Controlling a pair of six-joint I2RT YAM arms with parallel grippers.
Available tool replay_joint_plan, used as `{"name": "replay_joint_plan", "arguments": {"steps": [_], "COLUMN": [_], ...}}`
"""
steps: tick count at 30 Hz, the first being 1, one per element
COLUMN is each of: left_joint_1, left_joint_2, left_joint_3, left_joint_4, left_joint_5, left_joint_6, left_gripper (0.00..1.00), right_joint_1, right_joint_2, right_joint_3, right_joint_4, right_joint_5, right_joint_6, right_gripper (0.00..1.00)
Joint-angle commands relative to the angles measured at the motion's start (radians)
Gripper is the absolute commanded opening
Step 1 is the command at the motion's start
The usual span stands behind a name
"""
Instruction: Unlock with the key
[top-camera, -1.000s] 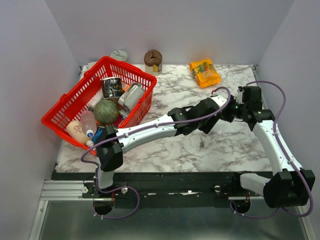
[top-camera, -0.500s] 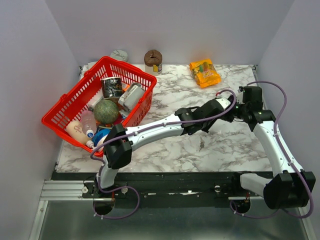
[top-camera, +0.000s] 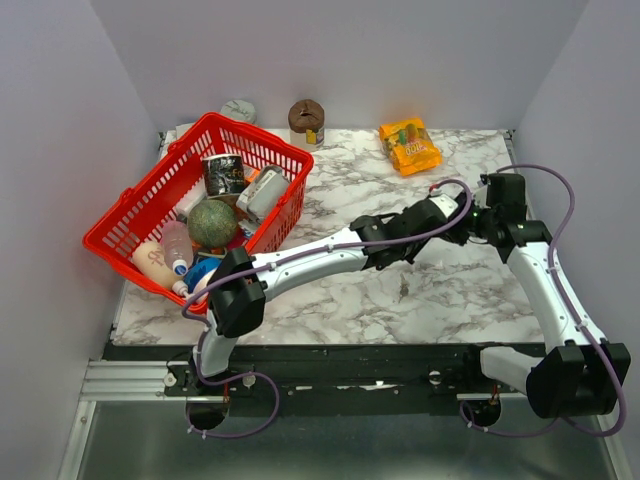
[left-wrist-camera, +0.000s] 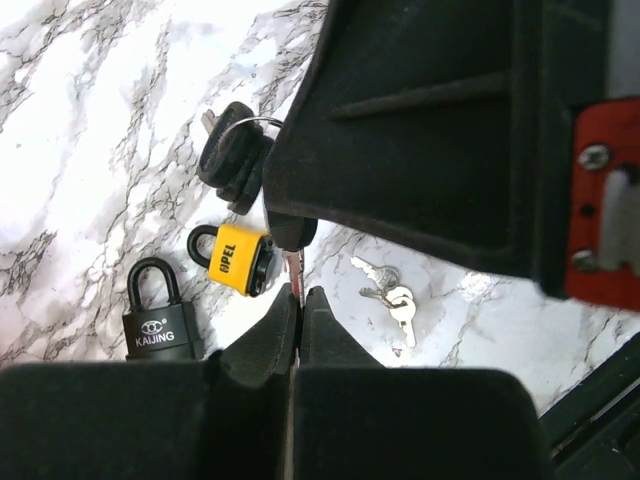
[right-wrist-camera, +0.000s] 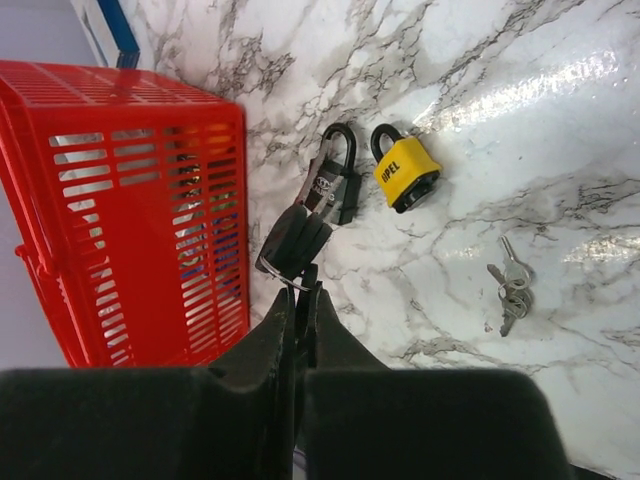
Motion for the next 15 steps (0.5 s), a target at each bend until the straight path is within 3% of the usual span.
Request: {"name": "replay_joint_plan", "arguments": {"steps": [1, 3, 6, 9, 15], "left_joint_1": [-0.001, 0.022, 0.068, 0.093, 0.186], "left_joint_2": [-0.052, -0.075, -0.113, -0.169, -0.248], "left_joint_3": [-0.060, -0.089, -0.136, -0.196, -0.233], "left_joint_4": [0.061, 0.077, 0.097, 0.120, 0.026], "left_joint_5": [0.103, 0.143, 0.261, 0.390, 0.667], "left_joint_6": [0.032, 0.020, -0.015, -0.016, -0.005], "left_gripper": [0.00, 0.00, 0.00, 0.00, 0.00], "right_joint_1": [0.007, 0.007, 0.005, 0.004, -0.011], "right_joint_2": [-0.002, -0.005, -0.012, -0.013, -0.034], "right_joint_3": [-0.017, -0.019, -0.020, -0.028, -0.074], "right_joint_4": [0.027, 0.027, 0.024, 0.024, 0.029], "right_joint_5": [-0.052, -0.041, -0.010, 0.010, 0.030], "right_joint_6": [-0.017, -0.020, -0.018, -0.038, -0.121], "right_gripper": [0.25, 0.44, 0.62, 0.71, 0.73]}}
